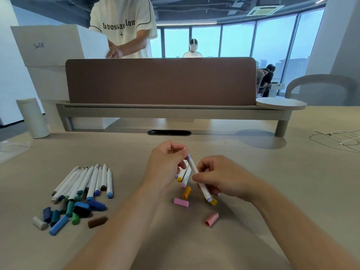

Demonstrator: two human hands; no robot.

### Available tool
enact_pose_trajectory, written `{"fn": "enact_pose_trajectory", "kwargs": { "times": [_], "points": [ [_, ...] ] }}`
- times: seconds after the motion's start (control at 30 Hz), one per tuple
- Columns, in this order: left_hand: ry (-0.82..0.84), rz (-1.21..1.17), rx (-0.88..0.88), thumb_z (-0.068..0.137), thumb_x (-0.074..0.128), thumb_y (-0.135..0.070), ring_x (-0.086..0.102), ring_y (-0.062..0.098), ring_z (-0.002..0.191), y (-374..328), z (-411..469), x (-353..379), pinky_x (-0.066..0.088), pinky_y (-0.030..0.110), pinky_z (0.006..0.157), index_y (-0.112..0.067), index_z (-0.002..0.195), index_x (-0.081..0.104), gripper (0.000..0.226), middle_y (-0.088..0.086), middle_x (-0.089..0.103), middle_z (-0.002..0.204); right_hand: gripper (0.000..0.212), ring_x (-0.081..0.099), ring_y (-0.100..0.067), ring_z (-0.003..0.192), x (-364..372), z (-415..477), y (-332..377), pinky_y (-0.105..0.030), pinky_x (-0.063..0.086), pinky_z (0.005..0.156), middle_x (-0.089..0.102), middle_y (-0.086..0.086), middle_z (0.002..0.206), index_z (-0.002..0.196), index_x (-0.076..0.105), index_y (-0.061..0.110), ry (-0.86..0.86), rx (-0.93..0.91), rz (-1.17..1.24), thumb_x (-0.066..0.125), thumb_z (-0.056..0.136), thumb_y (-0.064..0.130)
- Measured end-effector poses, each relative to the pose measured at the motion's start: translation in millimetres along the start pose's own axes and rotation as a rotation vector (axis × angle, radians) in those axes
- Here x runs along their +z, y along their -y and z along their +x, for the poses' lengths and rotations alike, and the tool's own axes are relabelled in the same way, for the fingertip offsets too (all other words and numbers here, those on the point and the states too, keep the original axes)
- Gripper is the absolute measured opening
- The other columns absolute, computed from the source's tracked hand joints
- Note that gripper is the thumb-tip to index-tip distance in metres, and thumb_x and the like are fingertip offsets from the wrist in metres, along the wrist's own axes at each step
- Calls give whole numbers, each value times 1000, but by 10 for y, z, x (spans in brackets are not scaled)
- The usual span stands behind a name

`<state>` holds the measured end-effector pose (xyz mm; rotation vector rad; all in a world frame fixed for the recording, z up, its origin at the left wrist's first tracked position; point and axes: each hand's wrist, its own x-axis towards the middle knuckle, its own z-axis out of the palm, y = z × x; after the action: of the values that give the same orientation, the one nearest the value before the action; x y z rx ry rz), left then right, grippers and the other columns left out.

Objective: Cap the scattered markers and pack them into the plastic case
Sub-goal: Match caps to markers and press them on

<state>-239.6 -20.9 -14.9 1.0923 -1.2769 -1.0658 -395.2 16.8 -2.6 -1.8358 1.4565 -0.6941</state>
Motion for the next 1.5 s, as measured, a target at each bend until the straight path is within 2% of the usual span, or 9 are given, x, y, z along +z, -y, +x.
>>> {"fn": "enact_pose_trajectory", "kwargs": {
  "times": [0.2,0.33,0.4,0.53,0.8,1.07,1.2,1.37,1.5],
  "points": [
    [-40,26,45,92,59,-4,59,16,52,12,-15,41,39,32,53,-2,97,67,9,11,71,80,18,58,-7,54,22,70,-45,-35,56,69,68,-2,73,86,69,17,-125,-35,-180,66,92,33],
    [-40,17,-6,93,55,-13,60,21,67,19,54,-21,45,33,58,-32,116,59,30,5,73,91,19,64,-18,68,-67,127,-20,-36,55,71,70,-4,76,84,74,17,-298,10,-117,66,91,33],
    [-51,66,-31,91,57,-18,57,19,68,39,93,-57,47,31,58,-29,111,60,23,7,69,92,24,58,-22,63,-130,234,-43,-35,51,64,69,-13,76,80,75,9,-357,64,-192,66,87,30],
    [-36,59,-52,92,57,-19,50,17,61,45,92,-57,47,30,56,-14,85,69,15,3,61,74,27,57,-21,61,-107,479,-93,-30,44,59,66,-16,73,81,74,2,-291,212,-415,65,85,28],
    [-23,110,-44,94,53,-17,49,17,64,9,77,-53,44,26,51,-16,86,70,19,3,61,78,34,50,-17,62,-15,674,-129,-25,36,57,48,-3,63,62,50,11,-198,305,-760,62,91,26],
    [-18,117,-43,93,54,-15,47,15,59,-17,51,-58,42,24,50,-16,82,70,20,1,59,71,13,51,-18,63,21,705,-250,-26,39,57,52,-4,66,79,65,7,-195,301,-763,66,87,17],
    [-38,130,-51,94,53,-15,48,14,63,-27,63,-76,40,20,42,-22,77,67,23,0,58,73,30,50,-16,59,91,752,-125,-27,41,59,48,-2,62,63,54,15,-267,214,-648,64,91,23],
    [-89,90,-47,89,57,-14,48,17,59,-35,97,-123,39,31,59,-18,75,69,20,1,57,66,23,51,-19,59,274,868,156,-28,44,59,59,-7,74,77,62,10,4,354,-630,65,90,29],
    [-104,72,-50,89,56,-10,43,15,50,-62,104,-158,34,26,52,-13,78,69,17,1,54,62,31,55,-20,66,364,922,246,-31,46,66,61,-1,70,99,68,12,136,451,-641,65,89,42]
  ]
}}
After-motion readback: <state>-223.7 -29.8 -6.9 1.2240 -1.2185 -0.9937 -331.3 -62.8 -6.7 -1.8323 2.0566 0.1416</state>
